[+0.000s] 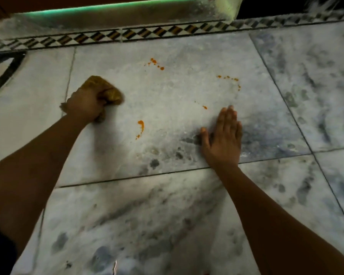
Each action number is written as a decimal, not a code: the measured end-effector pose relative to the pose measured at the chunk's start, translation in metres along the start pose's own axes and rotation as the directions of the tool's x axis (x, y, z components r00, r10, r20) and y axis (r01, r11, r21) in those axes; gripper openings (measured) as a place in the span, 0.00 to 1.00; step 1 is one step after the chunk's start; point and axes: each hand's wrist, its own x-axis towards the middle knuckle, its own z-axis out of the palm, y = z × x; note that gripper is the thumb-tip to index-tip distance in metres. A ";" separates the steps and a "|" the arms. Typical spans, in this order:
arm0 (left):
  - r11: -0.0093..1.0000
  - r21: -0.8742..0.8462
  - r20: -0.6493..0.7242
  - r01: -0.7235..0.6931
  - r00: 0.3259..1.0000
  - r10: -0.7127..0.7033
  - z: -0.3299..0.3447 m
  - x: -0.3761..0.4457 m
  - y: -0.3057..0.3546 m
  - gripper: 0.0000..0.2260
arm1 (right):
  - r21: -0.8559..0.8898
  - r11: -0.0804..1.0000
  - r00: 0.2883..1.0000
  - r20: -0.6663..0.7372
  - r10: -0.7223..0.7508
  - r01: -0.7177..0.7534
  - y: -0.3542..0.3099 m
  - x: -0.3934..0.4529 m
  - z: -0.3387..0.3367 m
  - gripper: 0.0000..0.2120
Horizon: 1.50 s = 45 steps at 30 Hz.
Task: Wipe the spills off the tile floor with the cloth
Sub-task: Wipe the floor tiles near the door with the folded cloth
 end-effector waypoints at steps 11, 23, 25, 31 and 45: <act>0.905 -0.423 0.048 0.055 0.998 -0.038 0.043 0.123 0.117 0.20 | -0.056 0.995 0.995 0.058 0.080 -0.077 0.001 0.008 0.005 0.39; 0.983 0.135 0.338 -0.123 0.938 0.071 0.062 0.120 0.119 0.29 | -0.067 0.994 0.989 0.114 0.093 -0.086 -0.002 0.008 0.000 0.38; 0.957 0.154 0.333 -0.245 0.925 0.184 0.069 0.104 0.128 0.28 | -0.072 0.993 0.989 0.112 0.099 -0.091 0.000 0.008 0.000 0.38; 0.933 0.210 0.319 -0.291 0.923 0.216 0.050 0.069 0.061 0.25 | -0.079 0.992 0.989 0.097 0.108 -0.101 -0.001 0.008 0.001 0.38; 0.899 0.201 0.245 -0.388 0.909 0.337 0.052 0.044 0.073 0.32 | -0.080 0.991 0.990 0.090 0.110 -0.103 -0.002 0.009 0.001 0.38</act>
